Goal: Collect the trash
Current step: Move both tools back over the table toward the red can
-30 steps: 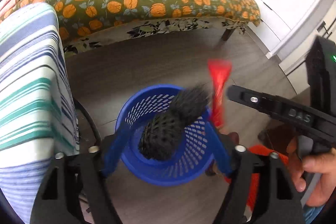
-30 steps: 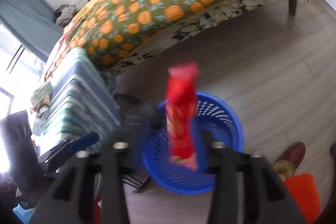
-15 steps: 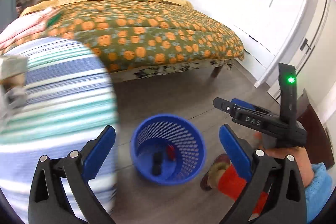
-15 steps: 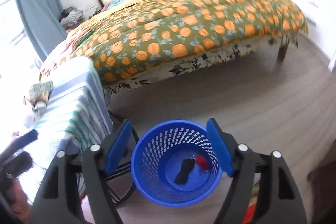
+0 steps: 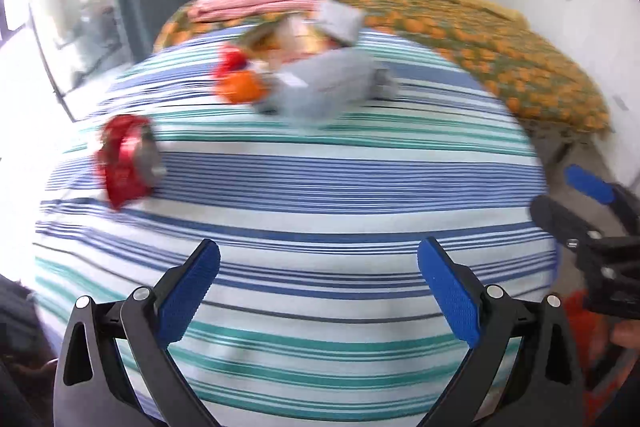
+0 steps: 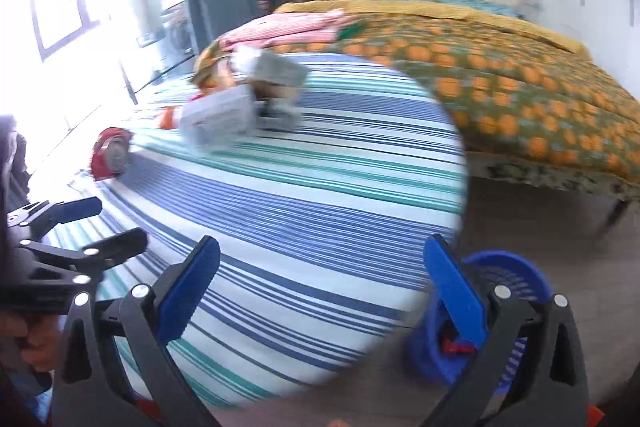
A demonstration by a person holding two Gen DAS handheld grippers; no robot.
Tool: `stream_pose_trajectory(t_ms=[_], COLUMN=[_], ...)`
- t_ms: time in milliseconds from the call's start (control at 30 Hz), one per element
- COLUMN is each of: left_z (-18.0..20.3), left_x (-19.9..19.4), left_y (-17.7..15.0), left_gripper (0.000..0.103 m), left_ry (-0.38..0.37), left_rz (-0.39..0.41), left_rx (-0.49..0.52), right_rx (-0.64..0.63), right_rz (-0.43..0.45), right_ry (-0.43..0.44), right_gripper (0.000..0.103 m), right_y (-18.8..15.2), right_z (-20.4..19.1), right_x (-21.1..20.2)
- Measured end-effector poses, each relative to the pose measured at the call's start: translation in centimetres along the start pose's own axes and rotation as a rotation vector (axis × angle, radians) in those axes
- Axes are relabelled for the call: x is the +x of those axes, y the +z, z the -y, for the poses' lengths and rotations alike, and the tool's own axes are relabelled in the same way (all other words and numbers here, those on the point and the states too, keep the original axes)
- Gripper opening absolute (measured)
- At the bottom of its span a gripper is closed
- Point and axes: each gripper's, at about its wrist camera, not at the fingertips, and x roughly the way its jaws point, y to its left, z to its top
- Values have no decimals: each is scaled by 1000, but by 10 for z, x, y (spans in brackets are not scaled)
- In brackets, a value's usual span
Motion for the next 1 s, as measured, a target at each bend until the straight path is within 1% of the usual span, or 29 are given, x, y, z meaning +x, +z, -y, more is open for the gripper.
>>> stream_pose_trajectory(t_ms=[67, 133, 233, 367, 400, 533, 1000], left_z=[-30, -56, -87, -113, -114, -125, -118], left_x=[6, 11, 17, 24, 27, 31, 37], left_y=[-2, -4, -7, -10, -9, -9, -4], left_gripper=[98, 98, 98, 98, 99, 99, 99], left_ry=[76, 112, 122, 122, 108, 56, 43], left_rz=[-10, -23, -43, -68, -63, -76, -76], left_rx=[-15, -47, -77, -76, -78, -119, -107], right_rx=[-35, -59, -90, -105, -117, -123, -125], right_rz=[-33, -71, -150, -220, -208, -203, -200], right_ry=[29, 35, 18, -19, -33, -23, -21], right_gripper=[98, 98, 98, 98, 98, 98, 98], right_y=[12, 21, 28, 30, 31, 32, 32], right_z=[-30, -54, -78, -93, -96, -100, -102], right_x=[18, 37, 69, 100, 101, 105, 107])
